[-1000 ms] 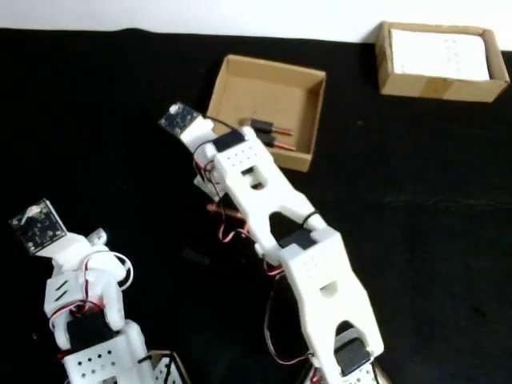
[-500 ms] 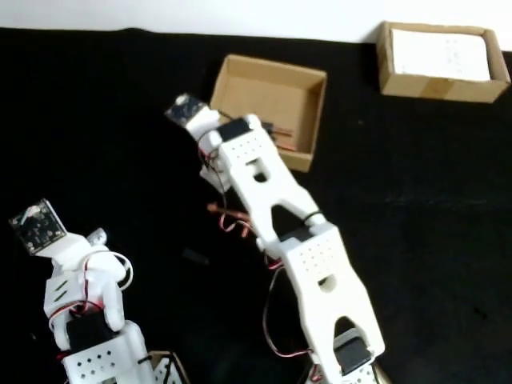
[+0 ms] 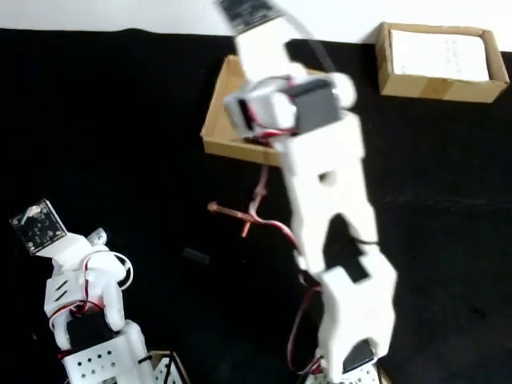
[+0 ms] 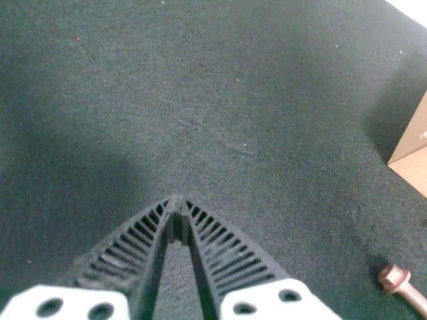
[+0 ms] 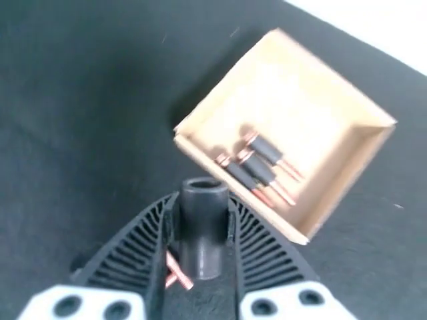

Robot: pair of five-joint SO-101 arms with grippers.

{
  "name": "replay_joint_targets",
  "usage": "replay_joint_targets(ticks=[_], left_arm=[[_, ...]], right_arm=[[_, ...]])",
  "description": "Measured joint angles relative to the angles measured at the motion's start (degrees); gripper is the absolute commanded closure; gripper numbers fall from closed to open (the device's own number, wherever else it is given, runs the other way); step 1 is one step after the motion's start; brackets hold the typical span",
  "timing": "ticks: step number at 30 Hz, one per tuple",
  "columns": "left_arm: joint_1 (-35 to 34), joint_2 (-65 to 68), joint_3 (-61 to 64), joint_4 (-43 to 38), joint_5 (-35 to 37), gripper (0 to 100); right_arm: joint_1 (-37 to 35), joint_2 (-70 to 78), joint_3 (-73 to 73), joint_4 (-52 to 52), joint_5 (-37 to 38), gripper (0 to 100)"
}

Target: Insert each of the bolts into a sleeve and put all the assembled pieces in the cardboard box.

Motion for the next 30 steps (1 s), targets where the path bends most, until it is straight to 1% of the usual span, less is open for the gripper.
replay_joint_targets(ticks=[4, 9, 12, 14, 17, 20, 22, 25, 28, 30], left_arm=[[0.9, 0.0, 0.0, 0.0, 0.0, 99], [1.5, 0.0, 0.0, 0.1, 0.0, 99], [2.4, 0.0, 0.0, 1.8, 0.0, 99], [3.5, 0.0, 0.0, 2.0, 0.0, 99], [5.5, 0.0, -0.3, 2.0, 0.0, 99], [9.3, 0.0, -3.4, 2.9, 0.0, 99], [13.0, 0.0, -7.8, 5.1, -0.1, 99], [20.4, 1.1, -16.0, 10.0, -0.1, 99], [26.9, 8.1, -25.0, 13.0, -0.1, 99], [29.5, 15.5, -31.6, 14.2, -0.1, 99]], right_arm=[[0.6, -13.8, 9.8, 0.1, -0.7, 99.1], [0.8, -33.5, 28.7, 0.1, -0.7, 99.1], [3.0, -45.5, 41.0, 0.1, -0.7, 99.1], [5.9, -52.9, 48.7, 0.1, -1.1, 99.1], [12.7, -63.2, 59.6, -0.4, -3.3, 99.1], [20.8, -72.5, 69.5, -2.7, -4.3, 99.1], [26.5, -78.4, 76.1, -5.5, -4.3, 99.1], [34.5, -87.5, 86.7, -11.7, -4.7, 99.1], [42.8, -96.3, 97.0, -20.0, -4.7, 99.1], [47.6, -102.2, 103.3, -25.2, -4.7, 99.1]])
